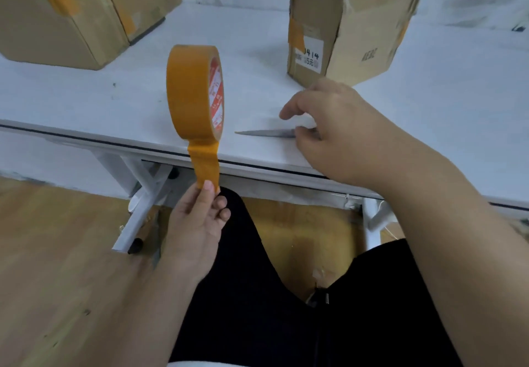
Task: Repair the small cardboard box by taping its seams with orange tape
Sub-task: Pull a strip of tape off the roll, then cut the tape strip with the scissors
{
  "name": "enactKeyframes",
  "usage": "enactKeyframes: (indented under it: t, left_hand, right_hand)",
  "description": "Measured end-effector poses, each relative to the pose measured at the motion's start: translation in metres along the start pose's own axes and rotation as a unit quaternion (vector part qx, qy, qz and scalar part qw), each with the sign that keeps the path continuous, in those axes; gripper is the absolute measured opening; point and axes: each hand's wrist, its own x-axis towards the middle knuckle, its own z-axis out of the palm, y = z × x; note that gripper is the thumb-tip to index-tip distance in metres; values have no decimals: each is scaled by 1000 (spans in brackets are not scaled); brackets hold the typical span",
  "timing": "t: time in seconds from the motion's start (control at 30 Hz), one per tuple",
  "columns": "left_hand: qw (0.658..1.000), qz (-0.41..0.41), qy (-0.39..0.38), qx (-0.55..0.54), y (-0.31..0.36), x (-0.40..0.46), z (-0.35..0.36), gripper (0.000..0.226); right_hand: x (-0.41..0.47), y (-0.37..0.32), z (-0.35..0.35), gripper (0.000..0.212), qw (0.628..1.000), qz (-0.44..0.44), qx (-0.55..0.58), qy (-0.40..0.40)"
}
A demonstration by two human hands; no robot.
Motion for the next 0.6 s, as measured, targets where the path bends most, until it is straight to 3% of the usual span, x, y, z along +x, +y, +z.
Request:
enactKeyframes:
  t: [0.1,0.33,0.6]
  left_hand:
    - [1000,10,-2,15,1,-2,2,22]
    - [1000,14,-5,15,0,-3,4,24]
    - [1000,3,-1,28,3,-5,4,13]
  right_hand:
    - [-4,10,-10,37,998,54,-32,-20]
    - [-10,20,-20,25,988,138,-47,-54]
    - [-9,37,-33,32,980,158,-61,-101]
